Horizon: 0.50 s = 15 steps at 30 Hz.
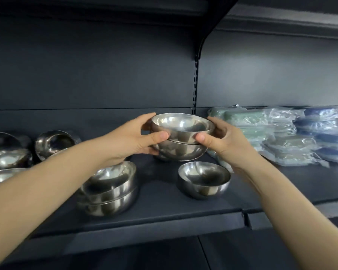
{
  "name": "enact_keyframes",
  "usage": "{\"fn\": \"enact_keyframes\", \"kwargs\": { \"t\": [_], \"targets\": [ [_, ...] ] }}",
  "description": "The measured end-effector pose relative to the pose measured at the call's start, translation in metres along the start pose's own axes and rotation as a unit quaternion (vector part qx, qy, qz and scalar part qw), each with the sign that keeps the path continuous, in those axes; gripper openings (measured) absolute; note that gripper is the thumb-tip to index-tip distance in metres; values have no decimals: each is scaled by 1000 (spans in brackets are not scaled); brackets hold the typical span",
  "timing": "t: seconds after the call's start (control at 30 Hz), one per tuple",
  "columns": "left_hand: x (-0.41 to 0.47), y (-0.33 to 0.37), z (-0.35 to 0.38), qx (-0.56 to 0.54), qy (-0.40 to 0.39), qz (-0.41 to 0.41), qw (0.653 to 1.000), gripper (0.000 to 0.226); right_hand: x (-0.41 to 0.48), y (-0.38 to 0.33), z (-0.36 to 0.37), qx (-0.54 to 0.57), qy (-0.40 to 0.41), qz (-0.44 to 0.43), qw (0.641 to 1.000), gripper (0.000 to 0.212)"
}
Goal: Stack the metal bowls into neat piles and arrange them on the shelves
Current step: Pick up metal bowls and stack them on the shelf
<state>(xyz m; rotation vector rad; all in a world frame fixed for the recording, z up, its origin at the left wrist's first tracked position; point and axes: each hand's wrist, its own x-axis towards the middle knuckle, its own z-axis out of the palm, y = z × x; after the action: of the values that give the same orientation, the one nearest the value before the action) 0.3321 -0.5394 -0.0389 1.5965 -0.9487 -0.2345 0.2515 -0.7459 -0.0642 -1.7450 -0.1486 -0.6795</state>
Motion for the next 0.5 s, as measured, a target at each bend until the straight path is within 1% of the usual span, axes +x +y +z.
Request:
{"fn": "enact_keyframes", "kwargs": {
  "t": [0.07, 0.1, 0.17, 0.2, 0.23, 0.33, 0.37, 0.43, 0.47, 0.5],
  "targets": [
    [-2, 0, 18, -3, 10, -1, 1000, 53, -7, 5, -11, -7, 1, 10, 1000, 68],
    [-2, -2, 25, -1, 18, -6, 1000, 45, -10, 7, -16, -3, 2, 16, 1000, 67],
    [-1, -10, 38, 12, 44, -14, 999, 33, -15, 12, -25, -2, -7, 25, 1000, 41],
    [1, -15, 42, 23, 59, -14, 998, 25, -16, 14, -28, -6, -11, 33, 999, 34],
    [2, -20, 44, 35, 72, -14, 997, 20, -16, 17, -30, -15, -12, 40, 999, 34],
    [4, -31, 52, 61, 93, -28, 993, 26, -17, 22, -34, -43, -1, 48, 998, 53],
    [5, -36, 56, 60, 93, -32, 993, 26, -17, 24, -36, -51, 2, 50, 997, 52],
    [7, -47, 64, 57, 98, -36, 993, 18, -19, 30, -41, -58, -2, 65, 996, 44],
    [7, -52, 67, 63, 101, -37, 992, 16, -22, 32, -42, -61, -14, 76, 995, 45],
    [5, -56, 71, 68, 101, -37, 992, 17, -23, 35, -43, -65, -22, 81, 994, 55]
  ]
}}
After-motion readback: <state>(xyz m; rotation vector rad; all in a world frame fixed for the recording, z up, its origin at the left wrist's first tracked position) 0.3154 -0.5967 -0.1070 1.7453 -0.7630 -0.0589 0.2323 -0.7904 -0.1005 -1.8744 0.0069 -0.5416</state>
